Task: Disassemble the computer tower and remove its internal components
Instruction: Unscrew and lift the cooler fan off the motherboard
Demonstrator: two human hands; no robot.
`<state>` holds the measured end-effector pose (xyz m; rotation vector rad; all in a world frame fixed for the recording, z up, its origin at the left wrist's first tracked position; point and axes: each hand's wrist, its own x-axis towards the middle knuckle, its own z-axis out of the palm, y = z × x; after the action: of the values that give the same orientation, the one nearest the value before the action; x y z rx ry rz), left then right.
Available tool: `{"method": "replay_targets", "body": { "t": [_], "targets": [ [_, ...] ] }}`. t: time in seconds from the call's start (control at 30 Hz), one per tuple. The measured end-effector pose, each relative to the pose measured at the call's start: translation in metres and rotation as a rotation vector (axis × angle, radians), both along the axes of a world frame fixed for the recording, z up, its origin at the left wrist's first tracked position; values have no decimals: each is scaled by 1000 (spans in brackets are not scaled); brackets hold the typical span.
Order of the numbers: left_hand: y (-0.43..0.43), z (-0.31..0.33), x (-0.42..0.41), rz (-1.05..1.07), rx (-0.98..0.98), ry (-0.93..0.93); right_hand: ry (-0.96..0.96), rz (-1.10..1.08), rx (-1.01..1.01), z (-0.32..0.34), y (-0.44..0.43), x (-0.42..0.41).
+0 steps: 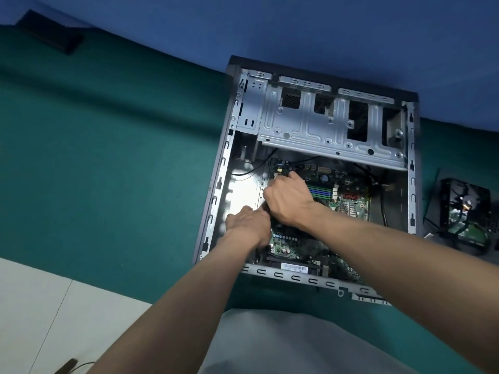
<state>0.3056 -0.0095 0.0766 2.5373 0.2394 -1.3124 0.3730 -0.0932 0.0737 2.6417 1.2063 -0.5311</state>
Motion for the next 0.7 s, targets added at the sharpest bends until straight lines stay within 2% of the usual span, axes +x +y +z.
{"method": "replay_targets", "body": {
  "t": [0.07, 0.23, 0.4, 0.53, 0.6, 0.7],
  "targets": [
    [0, 1, -1, -7, -8, -7, 30, -36, 20, 2, -1, 3],
    [0, 3, -2, -28, -47, -20, 145, -303, 54, 10, 0, 14],
    [-2, 4, 0, 6, 1, 8, 73, -157, 116, 9, -4, -12],
    [-2, 5, -3, -16, -38, -23, 81, -320, 271, 7, -21, -10],
    [0, 6, -5, -31, -63, -40, 64, -304, 336, 9, -37, -9],
    [2, 7, -6, -29, -80, -40, 185, -255, 137, 10, -69, -13]
  ]
}}
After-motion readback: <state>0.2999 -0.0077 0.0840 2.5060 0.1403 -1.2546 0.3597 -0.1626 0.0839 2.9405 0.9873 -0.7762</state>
